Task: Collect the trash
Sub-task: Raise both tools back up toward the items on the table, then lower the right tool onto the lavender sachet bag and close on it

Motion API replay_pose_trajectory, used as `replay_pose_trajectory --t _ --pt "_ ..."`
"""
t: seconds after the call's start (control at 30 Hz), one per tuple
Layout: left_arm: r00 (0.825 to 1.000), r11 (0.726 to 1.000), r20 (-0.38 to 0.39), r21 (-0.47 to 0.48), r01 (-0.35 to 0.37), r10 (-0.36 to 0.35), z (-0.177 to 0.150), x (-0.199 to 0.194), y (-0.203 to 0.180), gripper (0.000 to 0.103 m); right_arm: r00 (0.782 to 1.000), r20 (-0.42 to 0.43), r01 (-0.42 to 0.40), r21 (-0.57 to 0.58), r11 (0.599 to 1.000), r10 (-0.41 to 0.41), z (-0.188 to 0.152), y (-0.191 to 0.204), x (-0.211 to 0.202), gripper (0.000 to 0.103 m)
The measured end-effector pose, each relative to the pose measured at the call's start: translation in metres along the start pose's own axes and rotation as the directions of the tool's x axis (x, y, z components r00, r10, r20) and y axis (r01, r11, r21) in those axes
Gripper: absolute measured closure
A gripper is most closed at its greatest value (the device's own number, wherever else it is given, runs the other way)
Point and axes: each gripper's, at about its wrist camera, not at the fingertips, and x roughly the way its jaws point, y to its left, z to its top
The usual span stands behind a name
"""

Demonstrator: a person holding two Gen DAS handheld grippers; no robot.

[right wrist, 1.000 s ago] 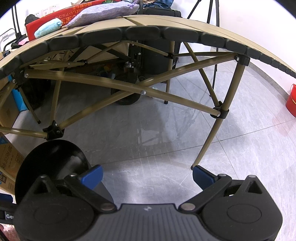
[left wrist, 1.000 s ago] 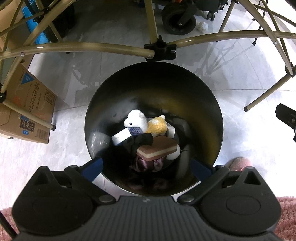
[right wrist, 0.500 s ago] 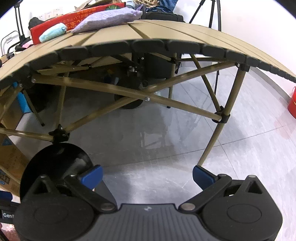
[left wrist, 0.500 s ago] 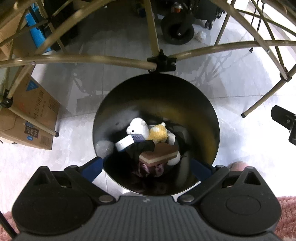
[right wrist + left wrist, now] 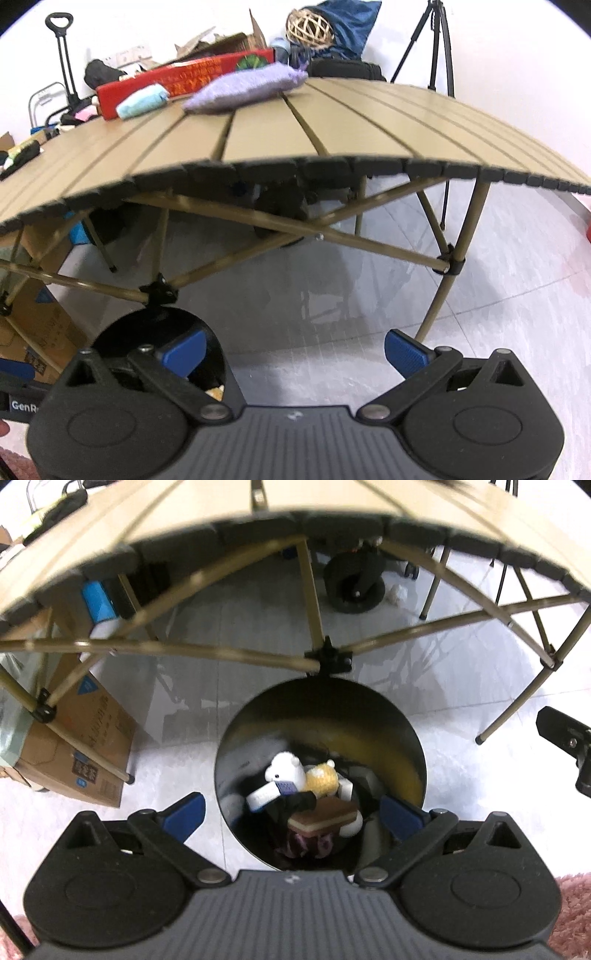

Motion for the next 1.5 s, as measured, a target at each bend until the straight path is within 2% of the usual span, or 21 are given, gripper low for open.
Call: replay_pose_trajectory --t 0.37,0.8,0.97,1.3,1.5 --pt "0.989 1.0 0.147 0.02 0.004 -0.007 0.0 -0.049 0.008 0.0 0.993 0.118 -0.02 0.018 1.0 0.018 0.014 -0.003 -0.039 0.0" --pt "0.947 0.999 0.321 -0.029 0.019 -0.009 0.026 -0.099 0.023 0.0 0.962 0.272 -0.026 -0.003 1.0 0.026 0.046 0.004 -0.072 0.0" --pt "0.932 0.997 0.361 -0.065 0.038 -0.012 0.046 -0.108 0.031 0.0 0.948 0.317 -0.045 0.002 0.999 0.042 0.062 0.013 -0.07 0.0" --pt "0.893 0.991 0.45 -0.125 0.045 0.016 0.095 -0.121 0.044 0.0 0.922 0.383 -0.062 0.016 0.998 0.051 0.109 0.031 -0.049 0.0" --pt "0.889 0.986 0.457 -0.16 0.054 0.026 0.123 -0.111 0.053 0.0 0.919 0.392 -0.056 0.043 0.998 0.035 0.141 0.038 -0.024 0.0"
